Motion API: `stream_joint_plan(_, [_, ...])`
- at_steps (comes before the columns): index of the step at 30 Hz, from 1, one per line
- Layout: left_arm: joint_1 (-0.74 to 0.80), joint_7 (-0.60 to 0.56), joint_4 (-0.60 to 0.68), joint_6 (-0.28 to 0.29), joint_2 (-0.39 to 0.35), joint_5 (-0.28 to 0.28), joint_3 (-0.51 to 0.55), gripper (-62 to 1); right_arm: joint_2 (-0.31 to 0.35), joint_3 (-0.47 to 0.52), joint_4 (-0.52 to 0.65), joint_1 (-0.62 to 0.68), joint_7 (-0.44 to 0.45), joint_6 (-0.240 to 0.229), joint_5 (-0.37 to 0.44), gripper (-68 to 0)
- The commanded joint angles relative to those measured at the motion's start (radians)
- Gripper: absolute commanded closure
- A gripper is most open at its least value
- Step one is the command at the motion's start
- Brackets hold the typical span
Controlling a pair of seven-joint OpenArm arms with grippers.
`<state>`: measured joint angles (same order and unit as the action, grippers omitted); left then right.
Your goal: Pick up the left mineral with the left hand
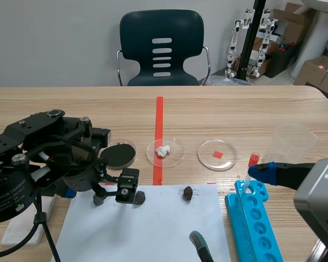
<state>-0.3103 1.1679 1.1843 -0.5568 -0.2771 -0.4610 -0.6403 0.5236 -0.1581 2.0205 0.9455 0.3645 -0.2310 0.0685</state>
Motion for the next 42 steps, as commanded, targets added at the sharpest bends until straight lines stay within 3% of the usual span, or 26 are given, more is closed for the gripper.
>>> stream_joint_plan(1, [-0.006, -0.005, 0.013, -0.003, -0.003, 0.000, 0.010, -62.3, -0.003, 0.006, 0.020, 0.002, 0.016, 0.003, 0.007, -67.9])
stream_joint_plan(6, [-0.006, -0.011, 0.013, -0.003, -0.003, -0.005, 0.010, -61.6, -0.003, 0.006, 0.020, 0.002, 0.016, 0.003, 0.007, -67.9])
stream_joint_plan(9, [-0.006, -0.020, 0.013, -0.002, -0.003, -0.018, 0.010, -46.0, -0.003, 0.006, 0.020, 0.002, 0.016, 0.003, 0.007, -67.9])
stream_joint_plan(11, [-0.006, -0.024, 0.013, -0.002, -0.003, -0.018, 0.010, -40.9, -0.003, 0.006, 0.020, 0.002, 0.016, 0.003, 0.007, -67.9])
stream_joint_plan(15, [-0.006, -0.023, 0.012, -0.002, -0.003, -0.018, 0.010, -38.3, -0.003, 0.006, 0.020, 0.002, 0.016, 0.003, 0.007, -67.9])
stream_joint_plan(26, [-0.006, -0.050, -0.032, -0.010, -0.003, -0.026, 0.010, -38.2, -0.003, 0.006, 0.020, 0.002, 0.016, 0.003, 0.007, -67.9])
stream_joint_plan(39, [-0.006, -0.052, -0.032, -0.010, -0.003, -0.026, 0.010, -12.4, -0.003, 0.006, 0.020, 0.002, 0.016, 0.003, 0.007, -67.9])
stream_joint_plan(42, [-0.006, -0.053, -0.032, -0.010, -0.003, -0.026, 0.010, -10.0, -0.003, 0.006, 0.020, 0.002, 0.016, 0.003, 0.007, -67.9])
